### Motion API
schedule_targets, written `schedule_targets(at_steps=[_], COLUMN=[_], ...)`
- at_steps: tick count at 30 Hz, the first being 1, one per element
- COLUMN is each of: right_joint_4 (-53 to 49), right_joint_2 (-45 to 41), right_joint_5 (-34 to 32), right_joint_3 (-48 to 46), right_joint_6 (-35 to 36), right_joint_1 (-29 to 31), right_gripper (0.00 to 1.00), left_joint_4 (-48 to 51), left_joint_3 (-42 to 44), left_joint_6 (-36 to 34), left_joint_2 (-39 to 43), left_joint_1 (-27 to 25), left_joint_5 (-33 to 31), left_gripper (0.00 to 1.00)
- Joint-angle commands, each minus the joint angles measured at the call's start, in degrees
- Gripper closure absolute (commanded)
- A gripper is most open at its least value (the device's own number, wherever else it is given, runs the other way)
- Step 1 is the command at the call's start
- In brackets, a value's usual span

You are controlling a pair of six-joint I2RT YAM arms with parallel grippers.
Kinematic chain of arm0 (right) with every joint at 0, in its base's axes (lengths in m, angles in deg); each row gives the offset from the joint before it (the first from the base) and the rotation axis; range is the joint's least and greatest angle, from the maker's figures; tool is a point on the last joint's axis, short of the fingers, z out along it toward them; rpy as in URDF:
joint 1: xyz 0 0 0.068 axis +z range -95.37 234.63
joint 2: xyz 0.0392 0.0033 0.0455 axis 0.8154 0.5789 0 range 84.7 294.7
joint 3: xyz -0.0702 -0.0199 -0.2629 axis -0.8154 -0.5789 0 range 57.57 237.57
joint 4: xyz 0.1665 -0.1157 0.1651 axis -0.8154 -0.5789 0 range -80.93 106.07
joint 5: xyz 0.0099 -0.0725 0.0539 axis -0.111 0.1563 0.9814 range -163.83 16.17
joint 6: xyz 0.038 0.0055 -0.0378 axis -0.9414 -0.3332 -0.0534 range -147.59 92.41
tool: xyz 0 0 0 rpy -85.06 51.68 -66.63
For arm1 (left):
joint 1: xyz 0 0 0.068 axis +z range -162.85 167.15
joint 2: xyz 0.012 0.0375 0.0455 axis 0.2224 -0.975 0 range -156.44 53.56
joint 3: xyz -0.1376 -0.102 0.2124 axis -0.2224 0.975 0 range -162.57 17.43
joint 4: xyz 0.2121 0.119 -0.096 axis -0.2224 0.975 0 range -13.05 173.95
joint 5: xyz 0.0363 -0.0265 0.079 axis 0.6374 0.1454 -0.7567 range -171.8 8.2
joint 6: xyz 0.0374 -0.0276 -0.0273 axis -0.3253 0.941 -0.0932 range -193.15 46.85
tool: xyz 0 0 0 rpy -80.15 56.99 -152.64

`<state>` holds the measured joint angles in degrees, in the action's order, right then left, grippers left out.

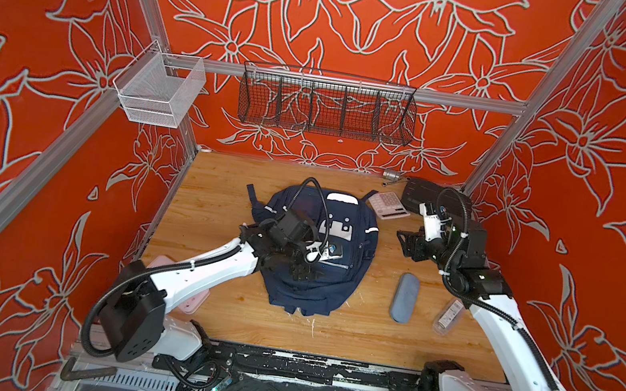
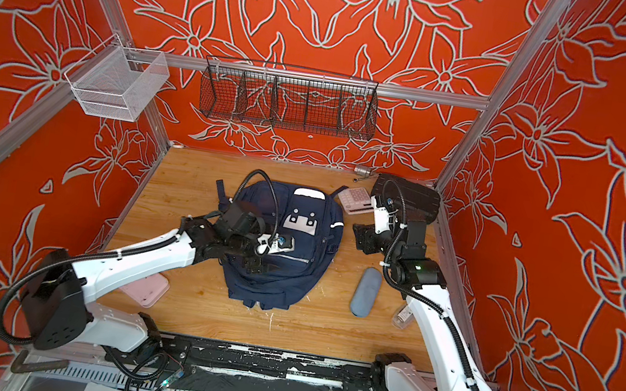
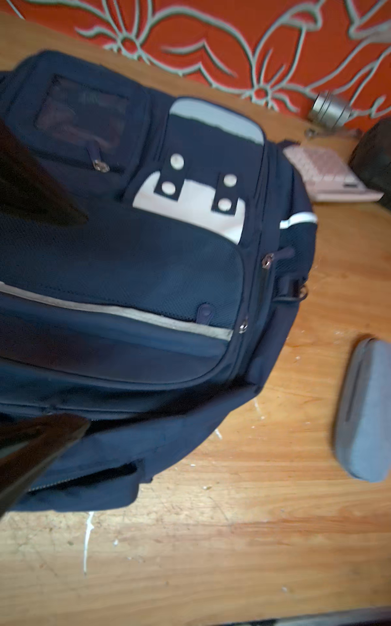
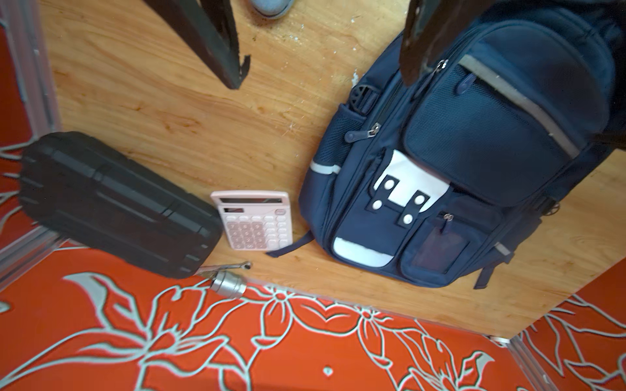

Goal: Pack the student bag

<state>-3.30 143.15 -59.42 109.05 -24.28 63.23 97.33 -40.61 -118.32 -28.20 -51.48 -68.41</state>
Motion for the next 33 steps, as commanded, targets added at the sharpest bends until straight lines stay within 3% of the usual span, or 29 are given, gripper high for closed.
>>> schedule_targets(at_steps=[1,16,18,21,27,33], right_joint_4=[-1.6,-0.9,-0.6,-0.3,0.2,-0.1], right_joint_2=[-2.0,-3.1,-2.9,-2.7,-3.0,-3.8], right_joint_5=[2.9,5.1,5.4,5.9,6.8,7.4], right_joint_3=[-2.1,-6.9,-7.0,-7.5,-8.4,-8.9], right_joint_6=[-1.6,-4.0,-4.4,-4.5,-4.4,-3.8], right_joint_1=[0.3,0.8,0.9,1.2,1.5,1.6], right_gripper=[0.25,0.30,0.30,0.31,0.33,0.33], left_joint_4=[-1.1,-8.8,-8.8,-8.0,-6.9,-5.4], left_joint_3=[-0.4,-3.2,-3.9,-4.2,-4.2,-2.6], left_joint_6=[-4.8,-2.9,-1.3,-0.9,-0.5,2.3], left_joint_2=[-3.8,-15.1,-15.8,-16.0,-14.5,-6.9], left_joint_1=[-1.0,-6.6,-6.6,-6.6,-6.2,-1.9], left_joint_5=[-1.6,-13.3,-14.6,-16.0,-17.0,-8.5], left_gripper=[0.16,0.20,0.26,0.45,0.99,1.00])
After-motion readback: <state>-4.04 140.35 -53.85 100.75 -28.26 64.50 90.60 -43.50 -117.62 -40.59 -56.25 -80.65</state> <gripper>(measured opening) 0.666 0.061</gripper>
